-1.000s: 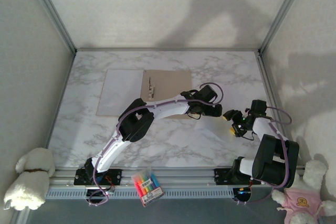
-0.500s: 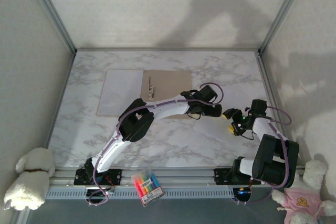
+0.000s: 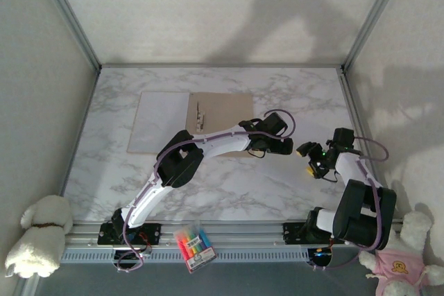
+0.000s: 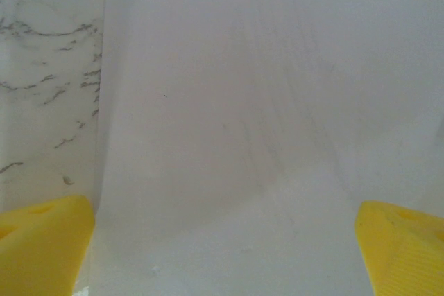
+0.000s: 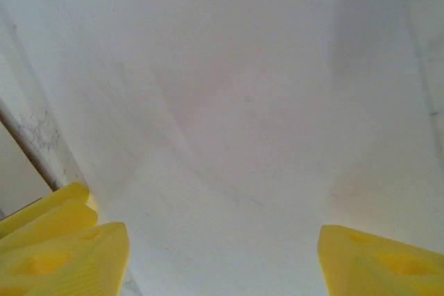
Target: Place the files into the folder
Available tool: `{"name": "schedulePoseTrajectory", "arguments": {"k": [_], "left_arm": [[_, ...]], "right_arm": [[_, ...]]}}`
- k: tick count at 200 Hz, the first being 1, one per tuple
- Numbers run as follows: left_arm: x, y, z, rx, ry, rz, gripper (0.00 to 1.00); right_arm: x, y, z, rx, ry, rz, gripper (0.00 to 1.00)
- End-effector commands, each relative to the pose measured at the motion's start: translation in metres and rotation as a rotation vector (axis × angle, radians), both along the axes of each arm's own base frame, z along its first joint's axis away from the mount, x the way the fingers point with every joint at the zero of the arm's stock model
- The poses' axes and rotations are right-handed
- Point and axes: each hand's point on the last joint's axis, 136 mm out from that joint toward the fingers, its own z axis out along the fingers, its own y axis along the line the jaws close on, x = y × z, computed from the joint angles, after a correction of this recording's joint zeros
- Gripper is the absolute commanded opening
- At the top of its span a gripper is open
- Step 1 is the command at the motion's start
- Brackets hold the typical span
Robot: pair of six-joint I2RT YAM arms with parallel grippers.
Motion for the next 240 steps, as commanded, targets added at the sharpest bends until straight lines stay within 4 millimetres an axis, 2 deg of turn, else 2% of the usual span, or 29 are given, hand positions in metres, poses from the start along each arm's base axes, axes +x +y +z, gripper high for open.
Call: {"name": "schedulePoseTrajectory", "arguments": {"k": [1, 16, 45, 118, 240], "left_arm": [[-0.029, 0.014, -0.037, 0.118, 0.101, -0.031, 0.97], [-0.029, 0.013, -0.037, 0.118, 0.099, -0.034, 0.97], [-0.028, 0.013, -0.037, 0.119, 0.097, -0.035, 0.97], [-0.029, 0.012, -0.037, 0.113, 0.102, -0.037, 0.98], [-0.031, 0.012, -0.04, 0.111, 0.116, -0.027, 1.0]], "right_arm": [[-0.009, -0.016, 0.002, -0.119, 0.047, 0.018, 0.74], [-0.012, -0.023, -0.001, -0.162, 0.065, 0.008, 0.76], [-0.012, -0.024, -0.009, -0.161, 0.087, 0.01, 0.75], [-0.004, -0.003, -0.027, -0.016, 0.087, 0.009, 0.71], [0.004, 0.015, -0.031, 0.093, 0.062, -0.004, 0.7]]}}
